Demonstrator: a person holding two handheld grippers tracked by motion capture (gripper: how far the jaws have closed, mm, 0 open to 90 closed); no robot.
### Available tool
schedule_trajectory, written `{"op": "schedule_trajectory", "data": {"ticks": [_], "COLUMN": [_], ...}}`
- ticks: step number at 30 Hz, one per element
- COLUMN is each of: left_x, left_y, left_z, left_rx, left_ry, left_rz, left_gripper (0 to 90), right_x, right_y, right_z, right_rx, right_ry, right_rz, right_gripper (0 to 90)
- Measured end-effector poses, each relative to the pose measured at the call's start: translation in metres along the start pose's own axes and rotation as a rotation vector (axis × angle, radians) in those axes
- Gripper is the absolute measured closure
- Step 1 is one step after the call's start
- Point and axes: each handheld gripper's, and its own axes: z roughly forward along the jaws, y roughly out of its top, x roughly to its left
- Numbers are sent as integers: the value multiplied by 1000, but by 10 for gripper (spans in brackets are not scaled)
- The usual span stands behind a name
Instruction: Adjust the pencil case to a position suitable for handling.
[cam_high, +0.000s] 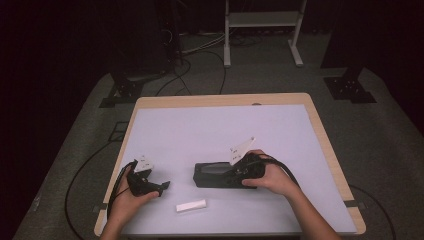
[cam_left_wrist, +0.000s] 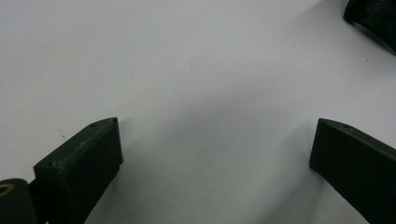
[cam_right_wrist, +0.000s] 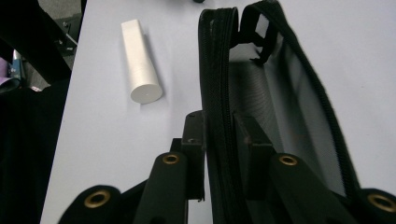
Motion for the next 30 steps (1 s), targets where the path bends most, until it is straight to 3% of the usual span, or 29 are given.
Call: {"op": "schedule_trajectory", "data": {"ticks": [21, 30], "left_x": [0, 0], "left_y": [0, 0], "left_z": [0, 0], "left_rx": [0, 0], "left_ry": [0, 0], "left_rz": [0, 0], "left_gripper": [15, 15], "right_x": [0, -5], "right_y": [-7, -18], "right_z": [-48, -69], "right_rx": [-119, -147], "right_ry": [-79, -142], "right_rz": [43, 88], "right_gripper": [603, 541]}}
